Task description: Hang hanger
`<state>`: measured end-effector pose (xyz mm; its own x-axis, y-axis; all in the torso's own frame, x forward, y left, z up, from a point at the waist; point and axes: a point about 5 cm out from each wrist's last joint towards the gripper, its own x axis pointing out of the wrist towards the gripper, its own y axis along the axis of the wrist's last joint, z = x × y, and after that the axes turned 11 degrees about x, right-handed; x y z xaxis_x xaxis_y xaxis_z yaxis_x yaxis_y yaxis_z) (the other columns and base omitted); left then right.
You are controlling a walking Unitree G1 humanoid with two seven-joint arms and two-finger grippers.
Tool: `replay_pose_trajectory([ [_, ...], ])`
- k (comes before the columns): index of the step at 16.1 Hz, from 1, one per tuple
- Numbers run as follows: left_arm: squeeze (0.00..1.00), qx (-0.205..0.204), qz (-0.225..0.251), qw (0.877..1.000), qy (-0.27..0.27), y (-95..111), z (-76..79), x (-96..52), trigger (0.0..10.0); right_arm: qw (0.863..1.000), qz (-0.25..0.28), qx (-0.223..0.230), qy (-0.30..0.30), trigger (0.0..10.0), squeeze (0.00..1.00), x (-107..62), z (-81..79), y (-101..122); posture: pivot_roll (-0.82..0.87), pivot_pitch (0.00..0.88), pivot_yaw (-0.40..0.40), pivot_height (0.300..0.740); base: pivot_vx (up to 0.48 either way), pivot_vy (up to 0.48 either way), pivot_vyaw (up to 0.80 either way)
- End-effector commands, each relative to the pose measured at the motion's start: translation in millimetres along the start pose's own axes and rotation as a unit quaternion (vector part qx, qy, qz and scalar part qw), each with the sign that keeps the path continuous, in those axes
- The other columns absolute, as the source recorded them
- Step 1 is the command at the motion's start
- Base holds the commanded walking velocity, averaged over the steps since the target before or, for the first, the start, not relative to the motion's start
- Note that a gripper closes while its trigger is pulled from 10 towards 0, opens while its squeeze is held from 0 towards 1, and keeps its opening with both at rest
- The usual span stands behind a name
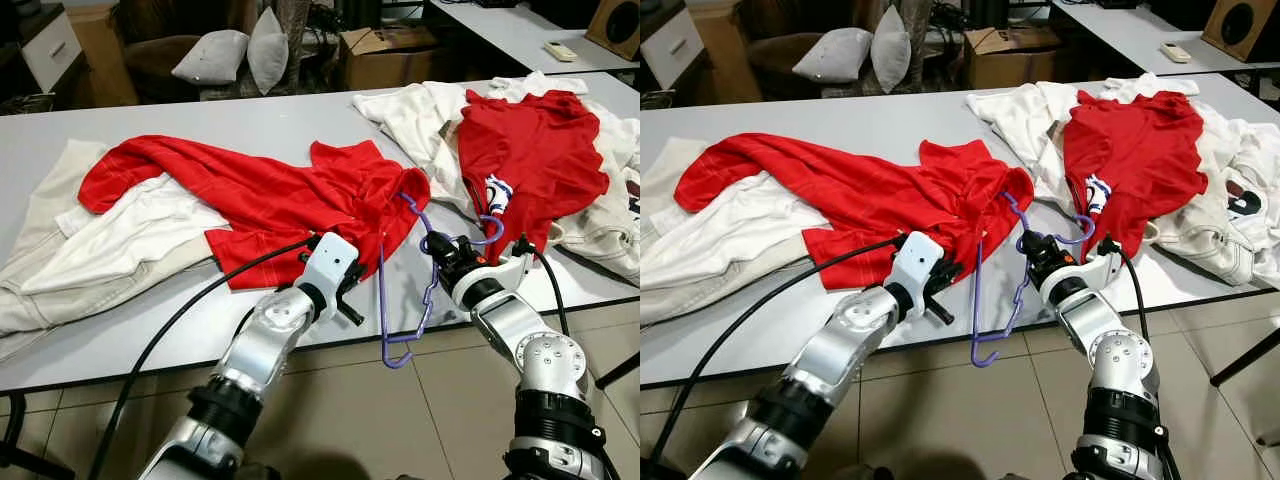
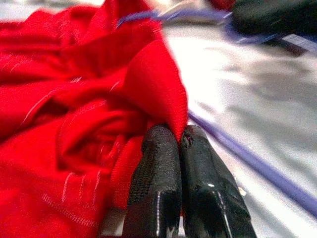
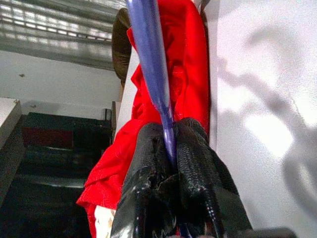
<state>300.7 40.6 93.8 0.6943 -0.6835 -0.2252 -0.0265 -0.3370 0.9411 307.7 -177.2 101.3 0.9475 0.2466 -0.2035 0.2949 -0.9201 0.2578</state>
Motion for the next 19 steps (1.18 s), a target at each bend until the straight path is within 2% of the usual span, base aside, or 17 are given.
replay_pose_trajectory([
  [1, 0.0, 0.016, 0.028, 0.999, -0.03, 6, 3.8, -4.2, 0.0, 1.0, 0.003, 0.001, 0.007, 10.0, 0.0, 3.1, -4.5, 2, -0.1, 0.0, 0.061, 0.74, 0.0, 0.0, 0.0],
  [3, 0.0, 0.046, 0.073, 0.994, -0.059, 8, 6.4, -20.4, 0.0, 1.0, -0.006, -0.005, 0.011, 10.0, 0.0, 6.1, -6.1, 2, -0.09, 0.0, 0.058, 0.74, 0.0, 0.0, 0.0],
  [6, 0.0, 0.065, 0.121, 0.988, -0.068, 13, 6.7, -36.3, 0.0, 1.0, -0.011, -0.002, 0.015, 10.0, 0.0, 8.9, -7.2, 4, -0.08, 0.0, 0.048, 0.74, 0.0, 0.0, 0.0],
  [8, 0.0, 0.091, 0.167, 0.978, -0.082, 22, 9.2, -48.5, 0.0, 0.999, -0.034, 0.008, 0.023, 10.0, 0.0, 11.4, -7.2, 2, -0.06, 0.0, 0.033, 0.74, 0.0, 0.0, 0.0],
  [11, 0.0, 0.105, 0.177, 0.969, -0.14, 24, 18.9, -54.8, 0.0, 0.998, -0.04, 0.032, 0.025, 10.0, 0.0, 15.0, -5.7, 1, -0.05, 0.0, 0.027, 0.74, 0.0, 0.0, 0.0],
  [12, 0.0, 0.127, 0.136, 0.965, -0.186, 13, 25.5, -58.7, 0.0, 0.996, -0.016, 0.083, 0.043, 10.0, 0.0, 19.6, -9.1, 6, -0.05, 0.0, 0.026, 0.74, 0.0, 0.0, 0.0],
  [14, 0.0, 0.119, 0.122, 0.969, -0.177, 10, 23.1, -59.0, 0.0, 0.988, 0.028, 0.137, 0.062, 10.0, 0.0, 25.7, -15.3, 15, -0.05, 0.0, 0.027, 0.74, 0.0, 0.0, 0.0],
  [15, 0.0, 0.114, 0.122, 0.97, -0.175, 11, 22.4, -58.7, 0.0, 0.986, 0.039, 0.149, 0.065, 10.0, 0.0, 27.4, -16.4, 16, -0.05, 0.0, 0.027, 0.74, 0.0, 0.0, 0.0],
  [17, 0.0, 0.078, 0.136, 0.972, -0.177, 18, 21.7, -59.0, 0.0, 0.974, 0.072, 0.201, 0.075, 10.0, 0.0, 36.1, -21.3, 19, -0.04, 0.0, 0.024, 0.74, 0.0, 0.0, 0.0],
  [19, 0.0, 0.044, 0.155, 0.969, -0.187, 25, 22.9, -62.3, 0.0, 0.975, 0.078, 0.199, 0.065, 10.0, 0.0, 44.3, -22.9, 15, -0.03, 0.0, 0.018, 0.74, 0.0, 0.0, 0.0],
])
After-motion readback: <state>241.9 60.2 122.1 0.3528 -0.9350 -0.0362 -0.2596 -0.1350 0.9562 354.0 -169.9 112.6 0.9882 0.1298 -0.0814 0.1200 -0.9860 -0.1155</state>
